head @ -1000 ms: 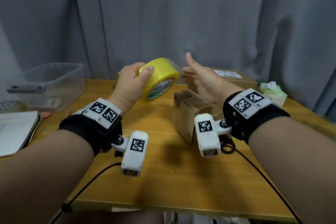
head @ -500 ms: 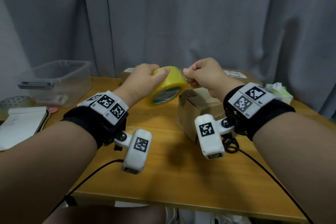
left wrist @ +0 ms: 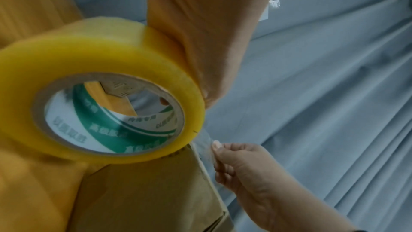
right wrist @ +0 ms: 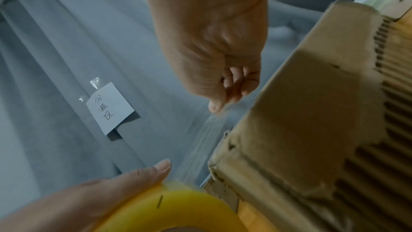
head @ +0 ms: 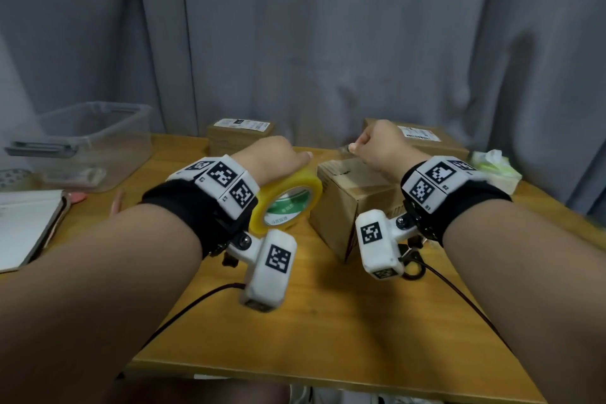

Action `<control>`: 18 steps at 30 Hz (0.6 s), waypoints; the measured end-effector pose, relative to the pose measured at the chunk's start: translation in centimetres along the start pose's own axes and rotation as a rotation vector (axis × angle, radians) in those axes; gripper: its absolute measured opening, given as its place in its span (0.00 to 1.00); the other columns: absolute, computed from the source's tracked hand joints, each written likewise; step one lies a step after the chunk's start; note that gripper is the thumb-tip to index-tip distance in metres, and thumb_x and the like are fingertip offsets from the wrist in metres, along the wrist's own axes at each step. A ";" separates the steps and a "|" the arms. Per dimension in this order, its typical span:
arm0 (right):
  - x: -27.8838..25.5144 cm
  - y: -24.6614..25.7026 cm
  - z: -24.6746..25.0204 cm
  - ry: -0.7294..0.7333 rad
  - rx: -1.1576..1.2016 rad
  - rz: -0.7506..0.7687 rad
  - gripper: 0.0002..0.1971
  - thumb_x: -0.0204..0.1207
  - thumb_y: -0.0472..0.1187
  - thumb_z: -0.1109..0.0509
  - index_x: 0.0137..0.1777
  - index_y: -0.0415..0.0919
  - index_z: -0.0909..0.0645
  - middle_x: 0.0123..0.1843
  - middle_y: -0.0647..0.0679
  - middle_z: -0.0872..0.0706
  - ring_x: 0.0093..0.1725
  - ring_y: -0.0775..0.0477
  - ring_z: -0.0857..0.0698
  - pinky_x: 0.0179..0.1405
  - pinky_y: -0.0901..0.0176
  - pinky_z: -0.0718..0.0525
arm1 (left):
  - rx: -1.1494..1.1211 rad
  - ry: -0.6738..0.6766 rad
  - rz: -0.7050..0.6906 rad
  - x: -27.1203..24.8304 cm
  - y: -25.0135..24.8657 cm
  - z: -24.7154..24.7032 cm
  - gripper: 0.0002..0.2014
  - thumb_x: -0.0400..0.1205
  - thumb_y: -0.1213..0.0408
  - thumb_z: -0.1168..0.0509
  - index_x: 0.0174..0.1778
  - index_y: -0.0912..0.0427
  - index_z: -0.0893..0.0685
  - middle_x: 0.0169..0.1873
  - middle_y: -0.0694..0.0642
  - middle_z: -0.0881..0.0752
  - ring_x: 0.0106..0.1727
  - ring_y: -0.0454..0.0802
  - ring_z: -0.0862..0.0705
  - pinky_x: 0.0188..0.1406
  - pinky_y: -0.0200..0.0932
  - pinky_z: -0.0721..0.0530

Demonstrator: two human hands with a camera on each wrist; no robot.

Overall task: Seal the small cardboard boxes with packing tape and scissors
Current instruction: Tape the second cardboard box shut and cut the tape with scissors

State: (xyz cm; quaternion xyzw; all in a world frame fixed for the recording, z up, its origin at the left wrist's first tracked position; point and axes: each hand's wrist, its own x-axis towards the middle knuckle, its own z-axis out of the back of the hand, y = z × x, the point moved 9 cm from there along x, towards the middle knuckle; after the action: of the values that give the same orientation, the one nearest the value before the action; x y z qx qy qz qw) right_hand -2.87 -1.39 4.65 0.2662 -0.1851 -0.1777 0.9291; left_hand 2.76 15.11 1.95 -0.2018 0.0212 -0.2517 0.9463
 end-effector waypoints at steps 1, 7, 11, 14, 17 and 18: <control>0.2 0.0 -0.1 0.006 -0.017 -0.002 0.11 0.81 0.40 0.31 0.53 0.31 0.14 0.50 0.40 0.14 0.54 0.41 0.16 0.44 0.61 0.27 | 0.001 0.010 0.011 0.2 -0.2 0.0 0.25 0.86 0.46 0.47 0.52 0.67 0.19 0.57 0.68 0.17 0.53 0.59 0.21 0.47 0.43 0.30; 1.3 -0.8 0.0 0.013 -0.069 -0.016 0.12 0.80 0.40 0.30 0.53 0.29 0.14 0.55 0.37 0.12 0.56 0.40 0.15 0.44 0.60 0.26 | 0.021 0.046 0.053 0.2 -1.4 0.2 0.27 0.86 0.48 0.46 0.70 0.68 0.25 0.70 0.65 0.23 0.70 0.60 0.25 0.58 0.43 0.29; 1.9 -1.4 -0.6 0.034 -0.132 -0.015 0.14 0.79 0.41 0.29 0.56 0.29 0.16 0.54 0.38 0.14 0.55 0.40 0.16 0.47 0.57 0.22 | 0.033 0.080 0.072 0.4 -1.7 -0.3 0.27 0.86 0.49 0.44 0.74 0.66 0.28 0.73 0.63 0.26 0.72 0.59 0.27 0.64 0.45 0.29; 2.4 -2.7 -1.5 0.084 -0.182 -0.028 0.17 0.77 0.44 0.27 0.57 0.30 0.19 0.56 0.43 0.15 0.55 0.45 0.18 0.50 0.57 0.21 | 0.014 0.112 0.107 0.7 -1.5 -0.9 0.29 0.84 0.47 0.40 0.75 0.64 0.29 0.75 0.61 0.27 0.74 0.58 0.28 0.67 0.46 0.30; 2.5 -3.2 -0.6 0.026 -0.241 0.025 0.16 0.75 0.46 0.26 0.57 0.43 0.26 0.60 0.43 0.21 0.58 0.44 0.24 0.56 0.54 0.25 | -0.024 0.140 0.135 1.0 -1.2 -1.4 0.31 0.83 0.46 0.38 0.76 0.63 0.30 0.75 0.60 0.28 0.74 0.59 0.28 0.68 0.47 0.30; 2.3 -2.5 -0.3 -0.004 -0.257 0.097 0.15 0.77 0.45 0.28 0.60 0.45 0.25 0.65 0.42 0.22 0.64 0.42 0.25 0.63 0.52 0.26 | -0.044 0.147 0.136 1.2 -1.1 -1.5 0.31 0.83 0.46 0.38 0.76 0.63 0.30 0.75 0.60 0.28 0.73 0.59 0.28 0.67 0.47 0.30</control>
State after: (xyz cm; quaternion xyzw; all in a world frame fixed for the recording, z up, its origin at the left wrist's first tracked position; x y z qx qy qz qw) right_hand -1.30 -4.23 3.61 0.1355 -0.1753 -0.1555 0.9627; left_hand 3.04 13.11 1.13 -0.2017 0.1099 -0.2004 0.9524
